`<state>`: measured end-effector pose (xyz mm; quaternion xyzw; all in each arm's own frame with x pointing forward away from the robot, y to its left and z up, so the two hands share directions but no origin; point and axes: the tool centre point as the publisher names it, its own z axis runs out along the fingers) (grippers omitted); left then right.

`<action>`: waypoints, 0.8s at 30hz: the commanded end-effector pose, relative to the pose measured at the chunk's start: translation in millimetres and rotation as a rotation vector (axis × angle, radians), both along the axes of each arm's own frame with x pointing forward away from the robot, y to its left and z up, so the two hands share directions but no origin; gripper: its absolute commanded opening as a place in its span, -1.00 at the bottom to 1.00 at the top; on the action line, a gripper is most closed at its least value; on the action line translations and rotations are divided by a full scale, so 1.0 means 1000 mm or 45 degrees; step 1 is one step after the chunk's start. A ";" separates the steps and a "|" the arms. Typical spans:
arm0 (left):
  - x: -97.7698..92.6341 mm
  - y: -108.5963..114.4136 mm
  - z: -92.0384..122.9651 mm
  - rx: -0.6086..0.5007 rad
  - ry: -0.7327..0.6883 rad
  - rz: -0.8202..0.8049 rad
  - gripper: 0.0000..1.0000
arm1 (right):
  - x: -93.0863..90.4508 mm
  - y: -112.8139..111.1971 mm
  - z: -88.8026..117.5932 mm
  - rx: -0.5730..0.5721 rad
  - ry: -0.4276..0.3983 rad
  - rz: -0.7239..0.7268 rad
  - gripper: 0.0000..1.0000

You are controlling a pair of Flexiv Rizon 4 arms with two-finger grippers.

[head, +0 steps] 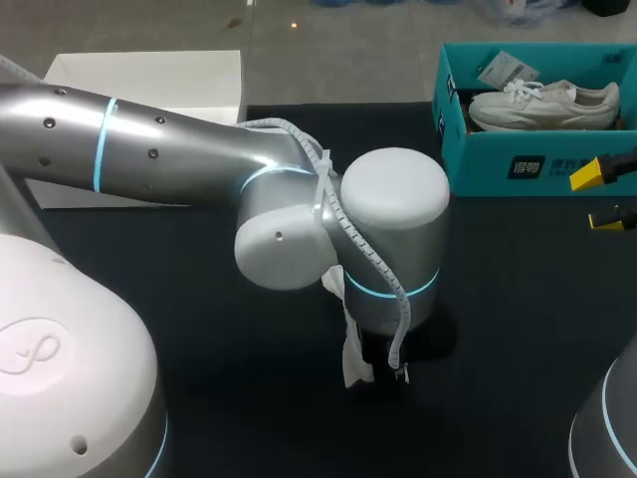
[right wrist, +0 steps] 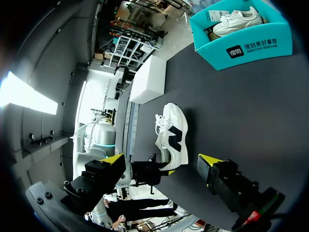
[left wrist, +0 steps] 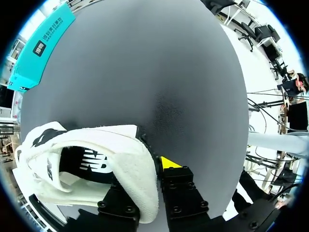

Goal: Take the shoe out of the shoebox, open the shoe tongue, remove and reinsert the insole, then place the shoe into the shoebox

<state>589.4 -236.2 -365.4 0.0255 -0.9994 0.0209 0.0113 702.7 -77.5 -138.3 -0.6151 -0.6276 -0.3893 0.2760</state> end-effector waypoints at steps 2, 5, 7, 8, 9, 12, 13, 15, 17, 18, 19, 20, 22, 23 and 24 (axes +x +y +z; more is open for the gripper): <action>0.001 0.002 0.035 0.030 -0.015 0.023 -1.00 | 0.000 0.000 0.000 -0.002 0.001 -0.001 1.00; 0.002 0.004 0.050 0.056 -0.054 0.038 -1.00 | 0.000 0.000 0.000 -0.002 0.001 -0.001 1.00; 0.003 0.004 0.061 0.059 -0.069 0.051 -1.00 | 0.000 0.000 0.000 -0.002 0.001 -0.001 1.00; 0.003 0.005 0.065 0.061 -0.078 0.058 -1.00 | 0.000 0.000 0.000 -0.002 0.001 -0.001 1.00; 0.003 0.005 0.070 0.062 -0.082 0.060 -1.00 | 0.000 0.000 0.000 -0.002 0.001 -0.001 1.00; 0.002 0.005 0.084 0.058 -0.098 0.061 -1.00 | 0.000 0.000 0.000 -0.002 0.001 -0.001 1.00; 0.002 0.005 0.088 0.058 -0.101 0.058 -1.00 | 0.000 0.000 0.000 -0.002 0.001 -0.001 1.00; 0.001 0.005 0.095 0.049 -0.106 0.055 -1.00 | 0.000 0.000 0.000 -0.002 0.001 -0.001 1.00; 0.000 0.005 0.103 0.032 -0.109 0.050 -1.00 | 0.000 0.000 0.000 -0.002 0.001 -0.001 1.00; -0.001 0.005 0.107 0.024 -0.112 0.050 -1.00 | 0.000 0.000 0.000 -0.002 0.001 -0.001 1.00; -0.001 0.005 0.110 0.017 -0.117 0.050 -1.00 | 0.000 0.000 0.000 -0.002 0.001 -0.001 1.00; -0.002 0.006 0.114 0.007 -0.124 0.053 -1.00 | 0.000 0.000 0.000 -0.002 0.001 -0.001 1.00; -0.002 0.007 0.120 -0.012 -0.137 0.052 -1.00 | 0.000 0.000 0.000 -0.002 0.001 -0.001 1.00; -0.003 0.007 0.123 -0.019 -0.142 0.050 -1.00 | 0.000 0.000 0.000 -0.002 0.001 -0.001 1.00; -0.002 0.008 0.125 -0.026 -0.149 0.052 -1.00 | 0.000 0.000 0.000 -0.002 0.001 -0.001 1.00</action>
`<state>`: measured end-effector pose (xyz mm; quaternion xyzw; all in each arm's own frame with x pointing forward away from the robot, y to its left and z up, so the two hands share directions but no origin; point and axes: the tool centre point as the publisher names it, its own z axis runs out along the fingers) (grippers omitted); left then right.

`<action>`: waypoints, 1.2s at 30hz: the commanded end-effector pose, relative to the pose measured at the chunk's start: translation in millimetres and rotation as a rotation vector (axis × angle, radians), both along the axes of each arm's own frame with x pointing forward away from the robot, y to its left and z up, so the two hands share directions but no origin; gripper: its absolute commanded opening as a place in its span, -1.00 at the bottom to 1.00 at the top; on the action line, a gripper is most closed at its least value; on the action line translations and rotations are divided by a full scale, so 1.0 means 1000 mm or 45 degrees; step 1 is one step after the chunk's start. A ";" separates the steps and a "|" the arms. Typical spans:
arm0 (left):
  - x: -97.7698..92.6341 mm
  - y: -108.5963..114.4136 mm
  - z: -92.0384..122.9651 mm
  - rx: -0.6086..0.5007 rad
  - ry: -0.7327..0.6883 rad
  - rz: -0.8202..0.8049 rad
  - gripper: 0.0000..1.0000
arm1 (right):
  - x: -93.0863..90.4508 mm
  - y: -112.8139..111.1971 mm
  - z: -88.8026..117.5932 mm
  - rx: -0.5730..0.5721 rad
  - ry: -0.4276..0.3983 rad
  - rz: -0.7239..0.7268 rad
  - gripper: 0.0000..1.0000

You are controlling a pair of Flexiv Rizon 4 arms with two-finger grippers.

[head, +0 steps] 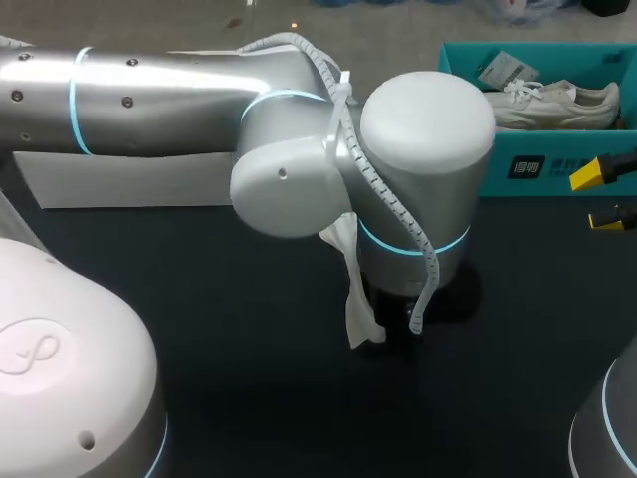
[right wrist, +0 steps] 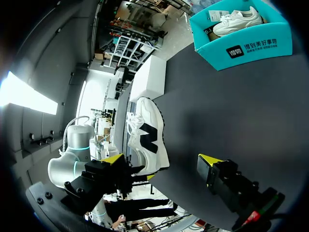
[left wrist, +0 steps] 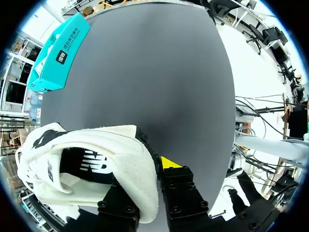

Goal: Take the shoe out of the shoebox, open the shoe tongue, remove and reinsert the insole, then place the shoe into the shoebox

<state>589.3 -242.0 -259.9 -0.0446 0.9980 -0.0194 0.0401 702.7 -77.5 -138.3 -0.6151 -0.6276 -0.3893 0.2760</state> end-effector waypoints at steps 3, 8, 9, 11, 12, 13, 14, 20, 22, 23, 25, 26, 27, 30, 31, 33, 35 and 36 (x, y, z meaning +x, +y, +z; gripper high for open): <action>-0.001 0.014 0.023 -0.047 -0.039 0.004 -1.00 | 0.000 0.000 0.000 -0.002 0.001 -0.001 1.00; -0.001 0.014 0.023 -0.047 -0.039 0.004 -1.00 | 0.000 0.000 0.000 -0.002 0.001 -0.001 1.00; -0.001 0.014 0.023 -0.047 -0.039 0.004 -1.00 | 0.000 0.000 0.000 -0.002 0.001 -0.001 1.00; -0.001 0.014 0.023 -0.047 -0.039 0.004 -1.00 | 0.000 0.000 0.000 -0.002 0.001 -0.001 1.00; -0.001 0.014 0.023 -0.047 -0.039 0.004 -1.00 | 0.000 0.000 0.000 -0.002 0.001 -0.001 1.00; -0.001 0.014 0.023 -0.047 -0.039 0.004 -1.00 | 0.000 0.000 0.000 -0.002 0.001 -0.001 1.00; -0.001 0.014 0.023 -0.047 -0.039 0.004 -1.00 | 0.000 0.000 0.000 -0.002 0.001 -0.001 1.00; -0.001 0.016 0.037 -0.031 0.010 -0.003 -1.00 | 0.000 0.000 0.000 -0.002 0.001 -0.001 1.00; 0.002 0.017 0.049 -0.007 0.036 0.009 -1.00 | 0.000 0.000 0.000 -0.002 0.001 -0.001 1.00; 0.003 0.018 0.055 -0.006 0.040 0.014 -1.00 | 0.000 0.000 0.000 -0.002 0.001 -0.001 1.00; 0.005 0.019 0.066 0.012 0.039 0.033 -1.00 | 0.000 0.000 0.000 -0.002 0.001 -0.001 1.00; 0.004 0.020 0.070 0.015 0.041 0.040 -1.00 | 0.000 0.000 0.000 -0.002 0.001 -0.001 1.00; 0.004 0.021 0.075 0.017 0.044 0.049 -1.00 | 0.000 0.000 0.000 -0.002 0.001 -0.001 1.00; 0.000 0.022 0.086 0.015 0.070 0.051 -1.00 | 0.000 0.000 0.000 -0.002 0.001 -0.001 1.00; -0.001 0.022 0.090 0.012 0.073 0.047 -1.00 | 0.000 0.000 0.000 -0.002 0.001 -0.001 1.00; -0.001 0.022 0.093 0.003 0.072 0.042 -1.00 | 0.000 0.000 0.000 -0.002 0.001 -0.001 1.00; 0.000 0.023 0.093 -0.003 0.068 0.039 -1.00 | 0.000 0.000 0.000 -0.002 0.001 -0.001 1.00; 0.001 0.023 0.092 0.004 0.069 0.034 -1.00 | 0.000 0.000 0.000 -0.002 0.001 -0.001 1.00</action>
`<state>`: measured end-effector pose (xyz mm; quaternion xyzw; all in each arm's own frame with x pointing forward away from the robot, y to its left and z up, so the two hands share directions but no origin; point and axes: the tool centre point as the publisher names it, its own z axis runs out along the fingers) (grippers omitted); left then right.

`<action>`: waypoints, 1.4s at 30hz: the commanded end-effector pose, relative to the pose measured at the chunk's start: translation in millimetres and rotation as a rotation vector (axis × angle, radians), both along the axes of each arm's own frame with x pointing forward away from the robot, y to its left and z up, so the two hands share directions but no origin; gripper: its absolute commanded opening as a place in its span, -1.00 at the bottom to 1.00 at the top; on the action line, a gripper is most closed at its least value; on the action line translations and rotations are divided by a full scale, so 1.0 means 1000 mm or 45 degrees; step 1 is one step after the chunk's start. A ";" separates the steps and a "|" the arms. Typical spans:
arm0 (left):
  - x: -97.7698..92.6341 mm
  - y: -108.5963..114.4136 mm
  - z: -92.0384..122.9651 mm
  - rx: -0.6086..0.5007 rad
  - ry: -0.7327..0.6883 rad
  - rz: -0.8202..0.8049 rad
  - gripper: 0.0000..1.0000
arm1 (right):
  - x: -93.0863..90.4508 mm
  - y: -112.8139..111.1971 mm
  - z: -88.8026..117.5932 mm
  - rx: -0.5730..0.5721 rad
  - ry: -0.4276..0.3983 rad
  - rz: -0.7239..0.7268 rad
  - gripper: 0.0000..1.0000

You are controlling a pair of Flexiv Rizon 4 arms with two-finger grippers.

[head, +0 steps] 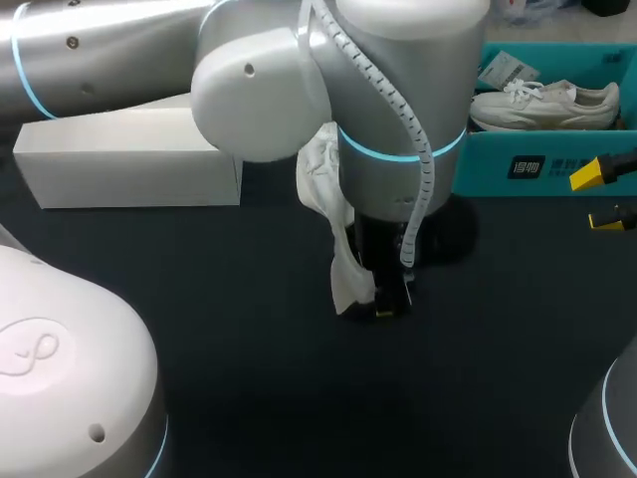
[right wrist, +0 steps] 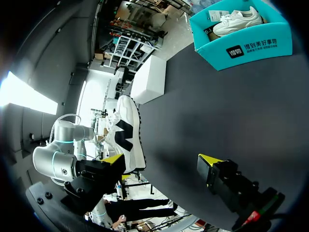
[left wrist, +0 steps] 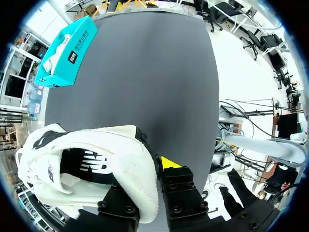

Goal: Take the shoe out of the shoebox, open the shoe tongue, remove and reinsert the insole, then place the shoe into the shoebox

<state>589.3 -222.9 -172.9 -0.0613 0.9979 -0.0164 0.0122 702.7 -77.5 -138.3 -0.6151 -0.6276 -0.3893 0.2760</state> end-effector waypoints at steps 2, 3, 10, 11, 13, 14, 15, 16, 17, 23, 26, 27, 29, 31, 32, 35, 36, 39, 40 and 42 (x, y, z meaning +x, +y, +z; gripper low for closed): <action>0.002 0.004 0.002 0.004 -0.005 -0.017 -1.00 | 0.000 0.000 0.000 -0.002 0.001 -0.001 1.00; 0.002 0.005 0.001 -0.005 -0.002 -0.031 -1.00 | 0.000 0.000 0.000 -0.002 0.001 -0.001 1.00; 0.025 0.030 -0.008 -0.059 -0.016 -0.070 -1.00 | 0.000 0.000 0.000 -0.002 0.001 -0.001 1.00; 0.031 0.036 -0.009 -0.056 -0.010 -0.057 -1.00 | 0.000 0.000 0.000 -0.002 0.001 -0.001 1.00; 0.042 0.051 -0.009 -0.054 0.003 -0.026 -1.00 | 0.000 0.000 0.000 -0.002 0.001 -0.001 1.00; 0.047 0.058 -0.009 -0.061 0.012 -0.014 -1.00 | 0.000 0.000 0.000 -0.002 0.001 -0.001 1.00; 0.053 0.067 -0.009 -0.057 0.012 0.000 -1.00 | 0.000 0.000 0.000 -0.002 0.001 -0.001 1.00; 0.058 0.075 -0.009 -0.056 0.015 0.013 -1.00 | 0.000 0.000 0.000 -0.002 0.001 -0.001 1.00; 0.063 0.085 -0.009 -0.063 0.032 0.024 -1.00 | 0.000 0.000 0.000 -0.002 0.001 -0.001 1.00; 0.100 0.142 -0.015 -0.093 0.108 0.139 -1.00 | 0.000 0.000 0.000 -0.002 0.001 -0.001 1.00; 0.114 0.167 -0.016 -0.091 0.122 0.183 -1.00 | 0.000 0.000 0.000 -0.002 0.001 -0.001 1.00; 0.118 0.175 -0.015 -0.078 0.106 0.196 -1.00 | 0.000 0.000 0.000 -0.002 0.001 -0.001 1.00; 0.125 0.190 -0.013 -0.092 0.086 0.185 -1.00 | 0.000 0.000 0.000 -0.002 0.001 -0.001 1.00; 0.130 0.203 -0.011 -0.099 0.078 0.146 -1.00 | 0.000 0.000 0.000 -0.002 0.001 -0.001 1.00; 0.133 0.209 -0.010 -0.091 0.062 0.138 -1.00 | 0.000 0.000 0.000 -0.002 0.001 -0.001 1.00; 0.142 0.226 -0.006 -0.163 0.091 0.097 -1.00 | 0.000 0.000 0.000 -0.002 0.001 -0.001 1.00; 0.145 0.232 -0.006 -0.145 0.087 0.080 -1.00 | 0.000 0.000 0.000 -0.002 0.001 -0.001 1.00; 0.155 0.248 -0.009 -0.099 0.095 0.095 -1.00 | 0.000 0.000 0.000 -0.002 0.001 -0.001 1.00; 0.158 0.253 -0.009 -0.111 0.099 0.095 -1.00 | 0.000 0.000 0.000 -0.002 0.001 -0.001 1.00; 0.163 0.263 -0.005 -0.173 0.116 0.093 -1.00 | 0.000 0.000 0.000 -0.002 0.001 -0.001 1.00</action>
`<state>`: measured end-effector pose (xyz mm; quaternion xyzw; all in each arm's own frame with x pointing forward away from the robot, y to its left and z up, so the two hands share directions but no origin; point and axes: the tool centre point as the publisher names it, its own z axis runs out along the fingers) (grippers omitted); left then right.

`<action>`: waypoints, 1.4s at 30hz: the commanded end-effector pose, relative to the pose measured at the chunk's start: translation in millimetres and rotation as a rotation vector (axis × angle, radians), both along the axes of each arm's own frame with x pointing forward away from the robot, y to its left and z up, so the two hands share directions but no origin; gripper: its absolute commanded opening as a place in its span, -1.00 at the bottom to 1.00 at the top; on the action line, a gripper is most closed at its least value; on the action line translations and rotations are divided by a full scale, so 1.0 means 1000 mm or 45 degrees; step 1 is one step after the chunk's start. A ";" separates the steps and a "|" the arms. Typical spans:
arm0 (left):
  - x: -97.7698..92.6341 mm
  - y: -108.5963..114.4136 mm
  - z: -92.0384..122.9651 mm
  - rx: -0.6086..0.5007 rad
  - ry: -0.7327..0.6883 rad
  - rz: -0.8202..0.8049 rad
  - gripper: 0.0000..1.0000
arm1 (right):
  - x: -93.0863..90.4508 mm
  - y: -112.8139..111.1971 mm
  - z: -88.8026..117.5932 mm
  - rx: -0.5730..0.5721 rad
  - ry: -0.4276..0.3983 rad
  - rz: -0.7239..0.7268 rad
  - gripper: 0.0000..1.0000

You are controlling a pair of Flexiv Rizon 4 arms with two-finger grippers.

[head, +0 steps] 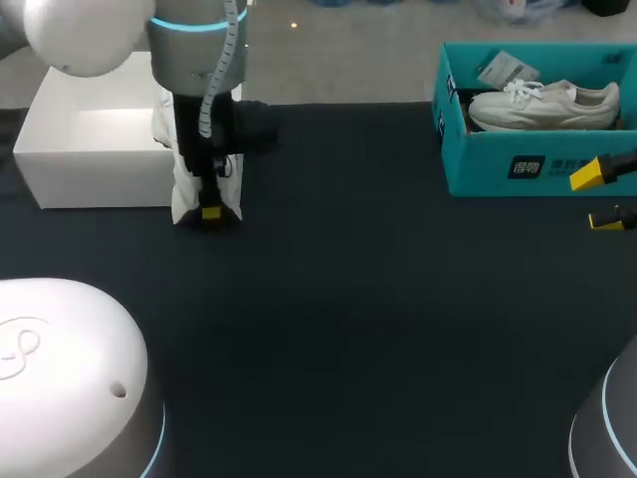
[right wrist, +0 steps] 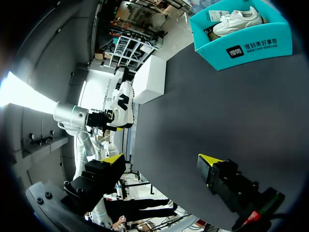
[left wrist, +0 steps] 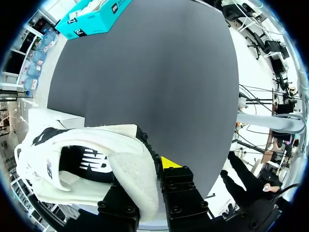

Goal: Take the shoe out of the shoebox, open the shoe tongue, remove and reinsert the insole, then place the shoe into the shoebox

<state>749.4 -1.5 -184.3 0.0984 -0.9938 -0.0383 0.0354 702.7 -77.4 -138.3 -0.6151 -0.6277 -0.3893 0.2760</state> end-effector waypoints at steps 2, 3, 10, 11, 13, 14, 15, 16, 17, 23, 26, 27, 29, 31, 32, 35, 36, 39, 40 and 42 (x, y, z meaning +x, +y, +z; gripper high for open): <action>0.010 0.053 0.008 -0.337 -0.024 0.012 -1.00 | 0.000 0.000 0.000 -0.002 0.001 -0.001 1.00; 0.013 0.059 0.008 -0.345 -0.021 0.013 -1.00 | 0.000 0.000 0.000 -0.002 0.001 -0.001 1.00; 0.048 0.105 0.009 -0.450 0.071 0.141 -1.00 | 0.000 0.000 0.000 -0.002 0.001 -0.001 1.00; 0.050 0.106 0.007 -0.451 0.097 0.170 -1.00 | 0.000 0.000 0.000 -0.002 0.001 -0.001 1.00; 0.050 0.106 0.007 -0.451 0.097 0.170 -1.00 | 0.000 0.000 0.000 -0.002 0.001 -0.001 1.00; 0.050 0.106 0.007 -0.451 0.097 0.170 -1.00 | 0.000 0.000 0.000 -0.002 0.001 -0.001 1.00; 0.050 0.106 0.007 -0.451 0.097 0.170 -1.00 | 0.000 0.000 0.000 -0.002 0.001 -0.001 1.00; 0.050 0.106 0.007 -0.451 0.097 0.170 -1.00 | 0.000 0.000 0.000 -0.002 0.001 -0.001 1.00; 0.050 0.106 0.007 -0.451 0.097 0.170 -1.00 | 0.000 0.000 0.000 -0.002 0.001 -0.001 1.00; 0.050 0.106 0.007 -0.451 0.097 0.170 -1.00 | 0.000 0.000 0.000 -0.002 0.001 -0.001 1.00; 0.050 0.106 0.007 -0.451 0.097 0.170 -1.00 | 0.000 0.000 0.000 -0.002 0.001 -0.001 1.00; 0.050 0.106 0.007 -0.451 0.097 0.170 -1.00 | 0.000 0.000 0.000 -0.002 0.001 -0.001 1.00; 0.049 0.108 0.008 -0.435 0.103 0.122 -1.00 | 0.000 0.000 0.000 -0.002 0.001 -0.001 1.00; 0.050 0.117 0.010 -0.417 0.093 0.072 -1.00 | 0.000 0.000 0.000 -0.002 0.001 -0.001 1.00; 0.051 0.122 0.010 -0.393 0.091 0.048 -1.00 | 0.000 0.000 0.000 -0.002 0.001 -0.001 1.00; 0.056 0.134 0.013 -0.374 0.101 0.004 -1.00 | 0.000 0.000 0.000 -0.002 0.001 -0.001 1.00; 0.057 0.138 0.014 -0.374 0.091 0.000 -1.00 | 0.000 0.000 0.000 -0.002 0.001 -0.001 1.00; 0.062 0.148 0.015 -0.375 0.104 -0.036 -1.00 | 0.000 0.000 0.000 -0.002 0.001 -0.001 1.00; 0.064 0.151 0.016 -0.378 0.123 -0.058 -1.00 | 0.000 0.000 0.000 -0.002 0.001 -0.001 1.00; 0.072 0.160 0.016 -0.363 0.121 -0.079 -1.00 | 0.000 0.000 0.000 -0.002 0.001 -0.001 1.00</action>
